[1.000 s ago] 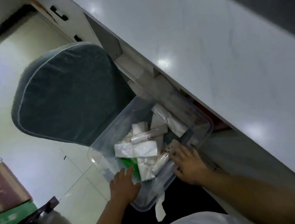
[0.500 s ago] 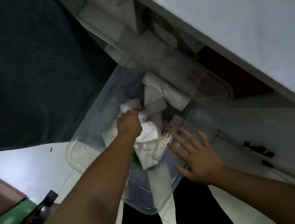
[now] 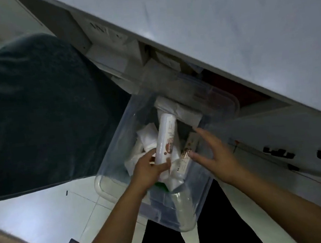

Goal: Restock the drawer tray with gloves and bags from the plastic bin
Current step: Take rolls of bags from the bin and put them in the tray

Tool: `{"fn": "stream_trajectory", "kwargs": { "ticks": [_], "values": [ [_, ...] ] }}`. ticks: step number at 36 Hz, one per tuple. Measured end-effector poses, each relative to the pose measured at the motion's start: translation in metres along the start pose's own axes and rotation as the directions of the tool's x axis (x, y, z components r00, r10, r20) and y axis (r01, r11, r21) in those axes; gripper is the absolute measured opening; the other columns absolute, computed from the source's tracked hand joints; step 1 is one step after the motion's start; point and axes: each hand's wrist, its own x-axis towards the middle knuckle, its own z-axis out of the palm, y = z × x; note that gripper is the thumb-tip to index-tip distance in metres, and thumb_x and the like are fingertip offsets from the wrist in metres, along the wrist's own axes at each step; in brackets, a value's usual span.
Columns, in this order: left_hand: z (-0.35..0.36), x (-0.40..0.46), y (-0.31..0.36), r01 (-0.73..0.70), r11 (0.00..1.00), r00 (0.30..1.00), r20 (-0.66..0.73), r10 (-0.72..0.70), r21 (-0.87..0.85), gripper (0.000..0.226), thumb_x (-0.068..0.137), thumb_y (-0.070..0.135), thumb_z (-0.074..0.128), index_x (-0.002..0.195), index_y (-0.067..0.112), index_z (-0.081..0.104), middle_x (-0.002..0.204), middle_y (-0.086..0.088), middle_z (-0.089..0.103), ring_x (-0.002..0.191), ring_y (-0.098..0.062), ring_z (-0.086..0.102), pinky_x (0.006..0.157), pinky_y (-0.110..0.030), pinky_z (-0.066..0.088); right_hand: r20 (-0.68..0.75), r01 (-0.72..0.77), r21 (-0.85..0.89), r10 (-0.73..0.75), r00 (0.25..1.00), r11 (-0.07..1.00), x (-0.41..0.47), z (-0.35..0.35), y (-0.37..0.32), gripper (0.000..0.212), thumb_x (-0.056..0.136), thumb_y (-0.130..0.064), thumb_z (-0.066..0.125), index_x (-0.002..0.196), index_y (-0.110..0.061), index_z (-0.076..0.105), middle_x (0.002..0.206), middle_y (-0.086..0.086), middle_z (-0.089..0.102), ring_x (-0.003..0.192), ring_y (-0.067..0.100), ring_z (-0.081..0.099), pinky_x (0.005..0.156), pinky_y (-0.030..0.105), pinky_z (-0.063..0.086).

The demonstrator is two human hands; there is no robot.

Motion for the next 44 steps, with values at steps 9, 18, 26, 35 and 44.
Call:
{"fn": "stream_trajectory", "kwargs": {
  "ticks": [9, 18, 26, 35, 44],
  "values": [
    [0.021, -0.078, 0.022, -0.16, 0.972, 0.981, 0.077, 0.176, -0.172, 0.048, 0.077, 0.019, 0.083, 0.12, 0.034, 0.068, 0.1, 0.001, 0.075, 0.088, -0.011, 0.072, 0.073, -0.027, 0.06, -0.09, -0.238, 0.587, 0.354, 0.931, 0.774, -0.021, 0.027, -0.079, 0.063, 0.079, -0.011, 0.081, 0.135, -0.024, 0.056, 0.104, 0.008, 0.073, 0.084, 0.019, 0.072, 0.072, 0.045, 0.061],
    [0.028, -0.056, -0.008, -0.169, 0.986, 0.938, 0.307, 0.161, 0.0, 0.047, 0.086, 0.016, 0.073, 0.128, 0.032, 0.061, 0.104, 0.004, 0.067, 0.081, 0.002, 0.065, 0.065, -0.014, 0.05, -0.311, -0.303, 0.348, 0.415, 0.855, 0.887, -0.047, 0.024, -0.051, 0.048, 0.076, -0.011, 0.081, 0.119, -0.021, 0.063, 0.089, -0.008, 0.069, 0.07, 0.003, 0.068, 0.061, 0.028, 0.058],
    [0.051, 0.03, -0.056, -0.017, 0.934, 0.982, 0.179, -0.05, 0.358, 0.058, 0.085, 0.026, 0.07, 0.139, 0.015, 0.052, 0.134, -0.013, 0.06, 0.116, -0.029, 0.06, 0.09, -0.027, 0.045, -0.269, -0.419, -0.505, 0.324, 0.907, 0.755, -0.068, 0.031, -0.005, 0.067, 0.086, -0.039, 0.064, 0.146, -0.034, 0.037, 0.117, 0.011, 0.06, 0.102, 0.034, 0.061, 0.075, 0.039, 0.052],
    [0.106, 0.078, -0.084, -0.027, 0.855, 0.993, 0.113, -0.037, 0.517, 0.053, 0.082, 0.024, 0.068, 0.132, 0.014, 0.05, 0.126, -0.012, 0.063, 0.113, -0.032, 0.061, 0.093, -0.04, 0.05, -0.269, -0.443, -0.44, 0.355, 0.895, 0.781, -0.071, 0.038, 0.012, 0.071, 0.085, -0.034, 0.07, 0.147, -0.035, 0.035, 0.122, 0.008, 0.06, 0.103, 0.029, 0.06, 0.079, 0.037, 0.053],
    [0.13, 0.099, -0.105, 0.059, 0.825, 0.997, -0.068, -0.026, 0.561, 0.045, 0.089, 0.02, 0.065, 0.132, 0.015, 0.049, 0.127, -0.013, 0.062, 0.114, -0.032, 0.062, 0.093, -0.041, 0.051, -0.385, -0.488, -0.19, 0.393, 0.835, 0.852, -0.073, 0.048, 0.028, 0.07, 0.083, -0.032, 0.075, 0.142, -0.041, 0.04, 0.124, -0.003, 0.063, 0.106, 0.02, 0.062, 0.082, 0.037, 0.055]
  ]
}}
